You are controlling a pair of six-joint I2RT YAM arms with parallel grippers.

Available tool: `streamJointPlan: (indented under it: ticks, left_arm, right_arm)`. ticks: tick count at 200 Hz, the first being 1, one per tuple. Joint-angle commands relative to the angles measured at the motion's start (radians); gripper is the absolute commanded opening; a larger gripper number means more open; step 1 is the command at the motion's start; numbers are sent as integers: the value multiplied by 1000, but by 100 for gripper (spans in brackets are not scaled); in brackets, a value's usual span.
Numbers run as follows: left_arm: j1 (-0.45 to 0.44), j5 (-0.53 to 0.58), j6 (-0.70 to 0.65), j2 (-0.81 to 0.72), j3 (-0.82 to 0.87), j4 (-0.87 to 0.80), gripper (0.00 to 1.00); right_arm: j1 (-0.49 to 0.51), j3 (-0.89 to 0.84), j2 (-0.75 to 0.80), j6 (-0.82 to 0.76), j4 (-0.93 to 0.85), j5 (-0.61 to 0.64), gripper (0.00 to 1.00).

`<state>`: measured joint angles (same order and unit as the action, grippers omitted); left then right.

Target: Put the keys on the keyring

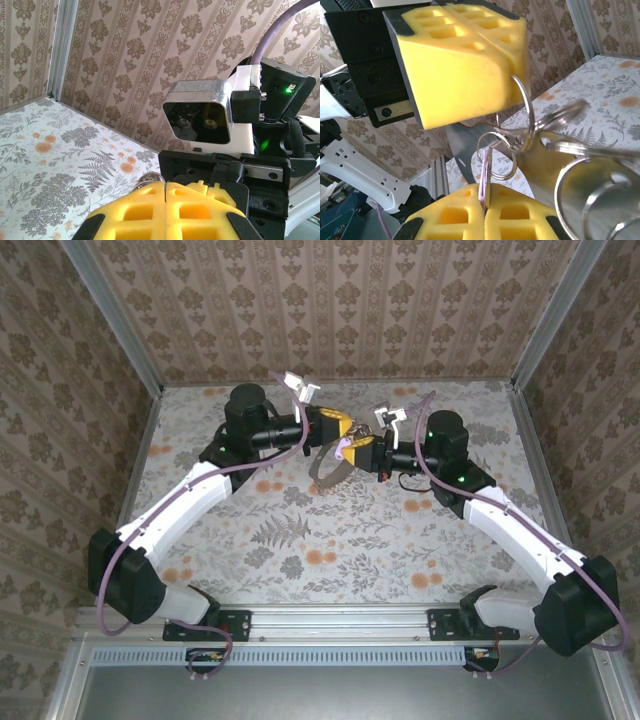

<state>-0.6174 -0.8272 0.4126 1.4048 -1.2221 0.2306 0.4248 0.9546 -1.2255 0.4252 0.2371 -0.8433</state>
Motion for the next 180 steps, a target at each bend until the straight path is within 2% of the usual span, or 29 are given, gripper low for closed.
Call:
streamJointPlan:
  ticks: [1,39,56,74,129,180]
  left_arm:
    - [-10,23,30,-30,15,91,0]
    - [-12,42,44,-34,34,115,0]
    - [-12,55,48,-36,38,124,0]
    - [-11,67,54,-41,44,134,0]
    - [-12,108,112,-55,78,213,0]
    - [-20,149,170,-66,105,292,0]
  right_arm:
    - [16,42,-15,12,31,0,0]
    - [14,14,5,1,5,51,0]
    - [7,-6,35,-9,-27,78,22]
    - [-8,-33,80,-19,-57,90,35]
    - [-79,-100,268,17,-66,166,39]
    - [-79,-39,188,168,111,249,39]
